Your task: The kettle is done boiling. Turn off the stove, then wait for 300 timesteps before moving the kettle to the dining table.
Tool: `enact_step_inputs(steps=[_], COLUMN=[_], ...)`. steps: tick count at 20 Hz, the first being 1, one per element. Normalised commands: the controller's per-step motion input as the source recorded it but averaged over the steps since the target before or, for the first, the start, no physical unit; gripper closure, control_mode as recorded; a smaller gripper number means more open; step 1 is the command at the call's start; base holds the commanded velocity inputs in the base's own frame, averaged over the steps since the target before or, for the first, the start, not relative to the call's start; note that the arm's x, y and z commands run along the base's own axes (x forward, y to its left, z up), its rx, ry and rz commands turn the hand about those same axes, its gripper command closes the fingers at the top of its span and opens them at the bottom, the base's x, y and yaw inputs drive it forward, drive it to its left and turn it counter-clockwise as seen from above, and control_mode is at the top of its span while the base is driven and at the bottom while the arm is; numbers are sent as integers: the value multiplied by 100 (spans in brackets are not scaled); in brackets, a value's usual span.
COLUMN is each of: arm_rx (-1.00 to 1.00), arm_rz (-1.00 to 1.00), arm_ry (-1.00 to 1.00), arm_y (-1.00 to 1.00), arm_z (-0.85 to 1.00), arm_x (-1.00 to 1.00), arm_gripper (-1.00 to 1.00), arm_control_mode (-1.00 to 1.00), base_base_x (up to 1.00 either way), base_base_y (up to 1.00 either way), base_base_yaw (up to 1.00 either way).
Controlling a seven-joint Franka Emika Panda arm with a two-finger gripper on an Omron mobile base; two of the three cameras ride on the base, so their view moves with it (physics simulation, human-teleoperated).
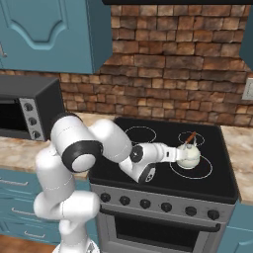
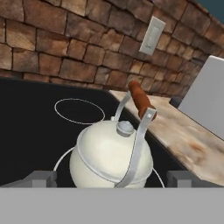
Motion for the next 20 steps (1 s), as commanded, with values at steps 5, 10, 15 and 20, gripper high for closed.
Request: enact_step_inputs(steps=[5, 10, 15, 20], arm_rx=[0, 0, 1, 27], arm_rz=[0, 0, 0, 5], arm_ry=[0, 1, 1, 0], arm_y=[0, 0, -4, -75], arm_z=[0, 0, -1, -3], arm_x=[20, 33, 33, 4], arm_gripper=[-100, -100, -100, -100], arm_control_mode=[-100, -100, -100, -100], base_base_x=[0, 0, 0, 0], base_base_y=[0, 0, 0, 0], base_base_yaw=[0, 0, 0, 0])
